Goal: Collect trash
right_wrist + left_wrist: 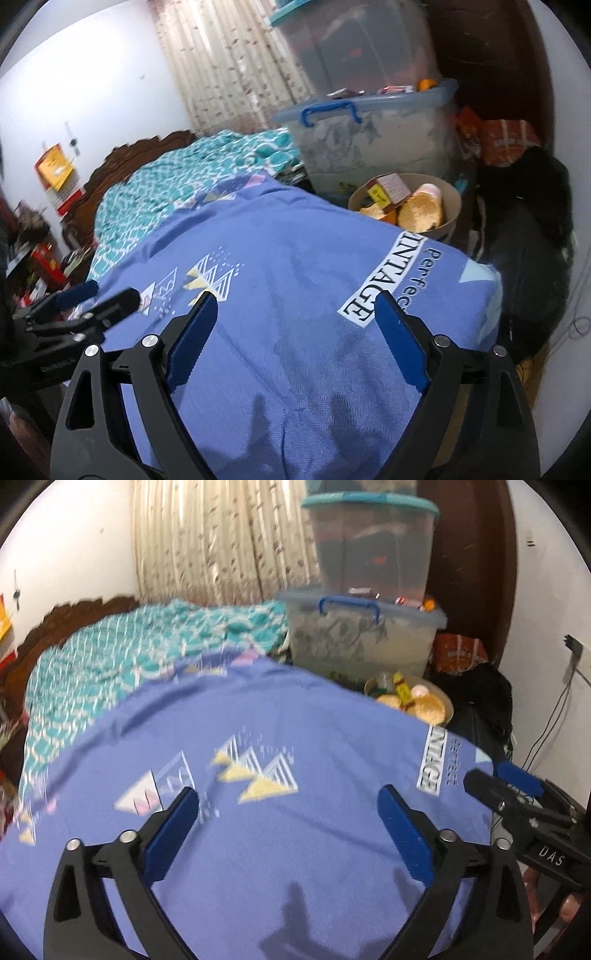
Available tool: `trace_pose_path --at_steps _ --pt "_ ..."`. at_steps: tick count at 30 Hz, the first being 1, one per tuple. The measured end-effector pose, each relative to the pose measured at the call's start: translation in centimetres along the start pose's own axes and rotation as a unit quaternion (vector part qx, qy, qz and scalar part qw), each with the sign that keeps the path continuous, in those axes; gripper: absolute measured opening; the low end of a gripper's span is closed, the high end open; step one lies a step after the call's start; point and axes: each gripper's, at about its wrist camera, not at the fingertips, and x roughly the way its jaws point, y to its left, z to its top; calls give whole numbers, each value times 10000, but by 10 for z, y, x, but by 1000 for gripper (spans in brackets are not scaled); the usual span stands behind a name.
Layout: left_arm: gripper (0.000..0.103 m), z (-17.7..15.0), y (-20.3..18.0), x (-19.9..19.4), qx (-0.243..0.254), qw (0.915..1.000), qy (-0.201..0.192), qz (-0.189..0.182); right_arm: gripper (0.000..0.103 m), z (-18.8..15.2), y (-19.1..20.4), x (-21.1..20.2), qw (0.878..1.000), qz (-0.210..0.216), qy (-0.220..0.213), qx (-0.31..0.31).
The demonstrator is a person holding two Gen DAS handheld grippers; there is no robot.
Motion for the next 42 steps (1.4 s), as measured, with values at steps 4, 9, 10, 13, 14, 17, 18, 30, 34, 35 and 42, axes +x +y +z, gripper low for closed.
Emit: trace_pose_path --at_steps 4,9,10,13,14,17,18,30,34,35,42 --pt "94 9 6 -8 20 9995 -222 -219 94 3 1 -8 9993 -272 -63 246" --pt "94 8 14 -9 -22 9996 -178 -202 100 10 4 -11 9967 -689 -242 358" --pt "94 8 15 -9 -48 9999 -125 -102 100 11 5 -11 9962 -719 -248 415" --pt "94 8 20 -12 -129 9997 -203 54 100 16 5 -7 9950 -806 -189 557" --pt "94 8 22 -13 -125 9996 -227 120 100 16 6 -6 9951 -805 -149 554" --pt "94 7 20 -16 -79 9990 -307 311 100 15 5 -4 9954 -832 -47 482" --pt "95 6 18 -16 -64 9989 -312 334 100 14 3 -5 9952 -855 -24 473" --pt "94 33 -34 -35 362 9980 -496 126 100 23 -30 -52 9911 -1063 -198 776" --pt "94 44 -51 -48 361 9972 -646 -125 100 30 -30 -76 9865 -1136 -865 797" --pt "94 46 -52 -51 337 9969 -683 -217 100 31 -28 -79 9851 -1178 -1001 748" --pt "94 44 -38 -50 46 9979 -455 -451 100 30 -16 -67 9875 -1173 -819 664"
